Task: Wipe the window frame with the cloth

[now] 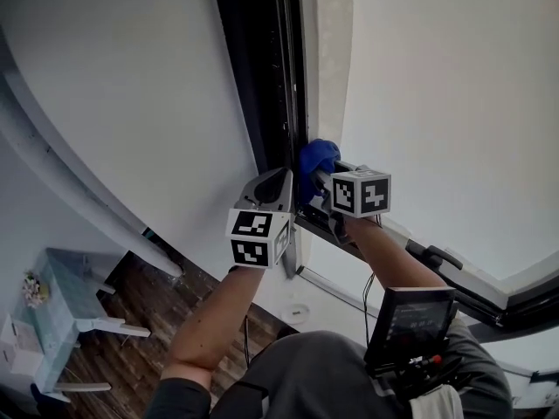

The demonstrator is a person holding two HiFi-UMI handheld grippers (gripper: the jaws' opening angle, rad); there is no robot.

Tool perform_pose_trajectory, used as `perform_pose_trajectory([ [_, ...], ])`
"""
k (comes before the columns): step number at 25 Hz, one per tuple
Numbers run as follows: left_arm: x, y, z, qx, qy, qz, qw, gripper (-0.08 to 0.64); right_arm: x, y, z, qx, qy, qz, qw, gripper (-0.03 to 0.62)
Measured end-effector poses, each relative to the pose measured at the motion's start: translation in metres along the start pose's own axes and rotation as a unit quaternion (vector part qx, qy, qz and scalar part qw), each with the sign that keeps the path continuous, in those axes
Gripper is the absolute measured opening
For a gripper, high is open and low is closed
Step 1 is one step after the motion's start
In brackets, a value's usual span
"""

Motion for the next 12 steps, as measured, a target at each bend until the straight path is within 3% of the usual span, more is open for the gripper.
perform_pose_trajectory([
  [8,0.06,0.014,0.021,0.002,0.021,0.053,0.9984,0.01,0.055,0.022,0.002,0.018,0.02,0.038,0.999,0.149],
  [12,0.089,0.016,0.038,-0.002,-0.006,0.073,0.9973,0.01,0.084,0.028,0.004,0.029,0.026,0.054,0.998,0.149],
])
Point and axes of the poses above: the fingertips, and each gripper's own axes: y backward along the fingers, z to its right, x out of its top, the point moved 3 cm from there along y, backward along the fingers, and after that the axes turned 14 degrees about y, right-handed, at the moved point
